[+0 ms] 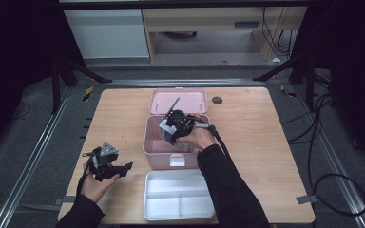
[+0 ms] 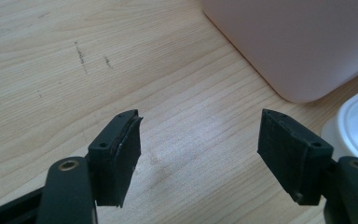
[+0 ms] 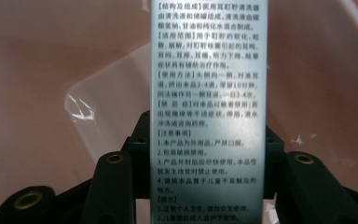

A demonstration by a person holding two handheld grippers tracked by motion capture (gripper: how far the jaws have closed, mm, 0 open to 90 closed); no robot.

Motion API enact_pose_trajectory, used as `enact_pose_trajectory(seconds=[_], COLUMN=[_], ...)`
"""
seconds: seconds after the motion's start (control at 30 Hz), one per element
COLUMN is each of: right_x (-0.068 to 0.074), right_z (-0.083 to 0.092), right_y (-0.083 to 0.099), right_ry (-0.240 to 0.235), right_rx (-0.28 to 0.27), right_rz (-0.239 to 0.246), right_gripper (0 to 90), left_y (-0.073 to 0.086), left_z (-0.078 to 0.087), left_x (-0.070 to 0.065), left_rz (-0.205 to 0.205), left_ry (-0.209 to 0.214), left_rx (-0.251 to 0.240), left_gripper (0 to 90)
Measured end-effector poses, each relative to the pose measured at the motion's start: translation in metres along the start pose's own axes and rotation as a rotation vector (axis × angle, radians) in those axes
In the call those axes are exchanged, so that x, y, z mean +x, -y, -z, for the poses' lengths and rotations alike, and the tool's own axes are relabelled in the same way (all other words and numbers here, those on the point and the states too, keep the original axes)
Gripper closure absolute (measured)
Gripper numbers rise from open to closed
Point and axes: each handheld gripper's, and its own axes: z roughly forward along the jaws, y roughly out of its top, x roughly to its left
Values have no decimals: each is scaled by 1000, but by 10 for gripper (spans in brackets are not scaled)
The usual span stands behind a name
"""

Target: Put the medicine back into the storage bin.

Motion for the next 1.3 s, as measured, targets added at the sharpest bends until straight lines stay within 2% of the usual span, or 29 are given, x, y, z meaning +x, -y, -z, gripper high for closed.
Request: enact_pose_trajectory(seconds=[0.07, 0.27, 0.43, 0.57, 0.73, 0.8, 0.97, 1.17, 1.3], right_x=[1, 1, 2, 1, 0, -1, -1, 4, 8], right_z=[-1, 10, 31, 56, 91, 105, 128, 140, 136], right_y=[0, 0, 4, 16, 38, 50, 78, 117, 146], right_ry=[5, -1, 5, 12, 59, 68, 103, 116, 97], right_rx=[7, -60, -141, -219, -307, -359, -408, -431, -419], right_rz=[6, -21, -25, -17, -25, -49, -60, -41, -48], right_gripper=[541, 536, 496, 475, 447, 432, 416, 434, 416], left_y=[0, 0, -1, -3, -8, -10, -15, -18, -19], left_z=[0, 1, 3, 7, 13, 16, 23, 28, 28], left_x=[0, 0, -1, -3, -9, -12, -20, -30, -38], left_rz=[0, -2, -6, -17, -46, -64, -115, -188, -239], left_ry=[0, 5, 9, 21, 41, 55, 90, 147, 196], left_rx=[-1, -3, -11, -24, -44, -51, -68, -57, -31], left_gripper=[302, 305, 313, 322, 333, 340, 365, 391, 416])
